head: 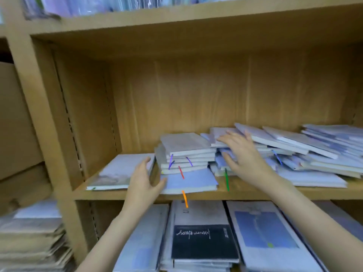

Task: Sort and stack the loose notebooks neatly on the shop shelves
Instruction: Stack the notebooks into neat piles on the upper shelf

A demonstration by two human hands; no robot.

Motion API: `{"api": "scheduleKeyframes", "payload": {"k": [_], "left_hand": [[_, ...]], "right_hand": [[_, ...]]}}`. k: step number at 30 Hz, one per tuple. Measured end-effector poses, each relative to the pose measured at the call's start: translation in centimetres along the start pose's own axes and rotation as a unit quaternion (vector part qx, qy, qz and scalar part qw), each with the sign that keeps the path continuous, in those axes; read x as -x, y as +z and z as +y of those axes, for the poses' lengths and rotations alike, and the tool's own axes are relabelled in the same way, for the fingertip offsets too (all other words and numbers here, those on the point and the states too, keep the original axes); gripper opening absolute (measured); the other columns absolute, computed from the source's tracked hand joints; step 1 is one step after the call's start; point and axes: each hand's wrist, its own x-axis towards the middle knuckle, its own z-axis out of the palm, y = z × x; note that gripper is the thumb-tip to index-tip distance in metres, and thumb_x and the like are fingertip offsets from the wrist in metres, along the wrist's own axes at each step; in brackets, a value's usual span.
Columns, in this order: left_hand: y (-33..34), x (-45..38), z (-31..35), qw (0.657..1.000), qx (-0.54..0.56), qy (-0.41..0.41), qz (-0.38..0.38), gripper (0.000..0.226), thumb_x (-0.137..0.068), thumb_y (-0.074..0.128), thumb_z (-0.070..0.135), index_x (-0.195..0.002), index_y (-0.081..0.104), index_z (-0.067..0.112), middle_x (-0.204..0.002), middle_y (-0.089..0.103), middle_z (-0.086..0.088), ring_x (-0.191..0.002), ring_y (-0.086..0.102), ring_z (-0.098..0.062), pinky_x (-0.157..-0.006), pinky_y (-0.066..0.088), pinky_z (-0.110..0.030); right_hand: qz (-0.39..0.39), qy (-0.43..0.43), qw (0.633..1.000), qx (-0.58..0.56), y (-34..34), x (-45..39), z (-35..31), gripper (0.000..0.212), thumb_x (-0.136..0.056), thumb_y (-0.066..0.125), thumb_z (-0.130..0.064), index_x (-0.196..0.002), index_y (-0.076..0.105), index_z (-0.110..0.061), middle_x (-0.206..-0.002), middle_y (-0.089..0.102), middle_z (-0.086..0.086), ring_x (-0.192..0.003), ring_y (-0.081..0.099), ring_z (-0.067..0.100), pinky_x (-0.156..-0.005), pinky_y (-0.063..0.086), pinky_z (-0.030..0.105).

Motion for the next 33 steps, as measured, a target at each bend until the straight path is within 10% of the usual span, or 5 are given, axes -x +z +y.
{"api": "scheduleKeyframes", "payload": {"k": [11,17,22,27,33], "left_hand": [[-1.3,-0.7,-2.0,0.981,0.105,0.042,-0.159,0.111,-0.053,0.077,0.052,-0.143,0.018,0.028,-0.128,0.043,0.019,-0.121,0.045,-0.001,-0.101,0.034,-0.021],[-1.3,-1.2,-1.9,0.989,0.123,0.030,-0.077,0.118,-0.065,0.083,0.029,-0.147,0.000,0.034,-0.119,0.058,0.013,-0.100,0.060,0.001,-0.085,0.043,-0.016],[-2.5,-2.1,-2.4,0.988,0.149,-0.012,-0.038,0.114,-0.066,0.082,0.023,-0.148,0.004,0.035,-0.118,0.060,0.006,-0.082,0.060,0.006,-0.067,0.038,-0.004],[-2.9,-0.5,-3.6,0.995,0.035,0.041,-0.088,0.098,-0.070,0.080,0.031,-0.146,0.018,0.028,-0.131,0.054,0.007,-0.124,0.045,-0.014,-0.110,0.026,-0.024],[-3.6,1.6,-5.5,0.992,-0.066,0.063,-0.091,0.096,-0.076,0.072,0.041,-0.146,0.007,0.033,-0.138,0.036,0.025,-0.140,0.014,-0.011,-0.114,-0.002,-0.026]], "right_hand": [[-0.104,-0.011,0.984,0.144,5.6,-5.3,-4.3,0.042,-0.096,0.047,-0.035,-0.134,0.045,-0.017,-0.133,0.053,0.003,-0.127,0.044,0.022,-0.103,0.028,0.031],[-0.065,0.044,0.979,0.188,5.8,-6.5,-5.0,0.031,-0.100,0.035,-0.035,-0.122,0.052,-0.022,-0.111,0.064,0.006,-0.105,0.057,0.029,-0.070,0.043,0.033],[-0.075,0.022,0.995,0.061,5.4,-6.5,-5.2,0.035,-0.095,0.051,-0.031,-0.125,0.056,-0.016,-0.119,0.063,0.007,-0.113,0.054,0.025,-0.083,0.041,0.032],[-0.061,-0.084,0.990,-0.099,5.0,-2.2,-6.5,0.050,-0.084,0.053,-0.049,-0.117,0.063,-0.012,-0.127,0.057,0.001,-0.122,0.045,0.015,-0.098,0.021,0.007],[-0.077,-0.010,0.994,-0.073,6.8,2.3,-4.7,0.062,-0.077,0.044,-0.060,-0.116,0.064,-0.016,-0.126,0.059,0.001,-0.116,0.048,0.018,-0.095,0.027,0.015]]}}
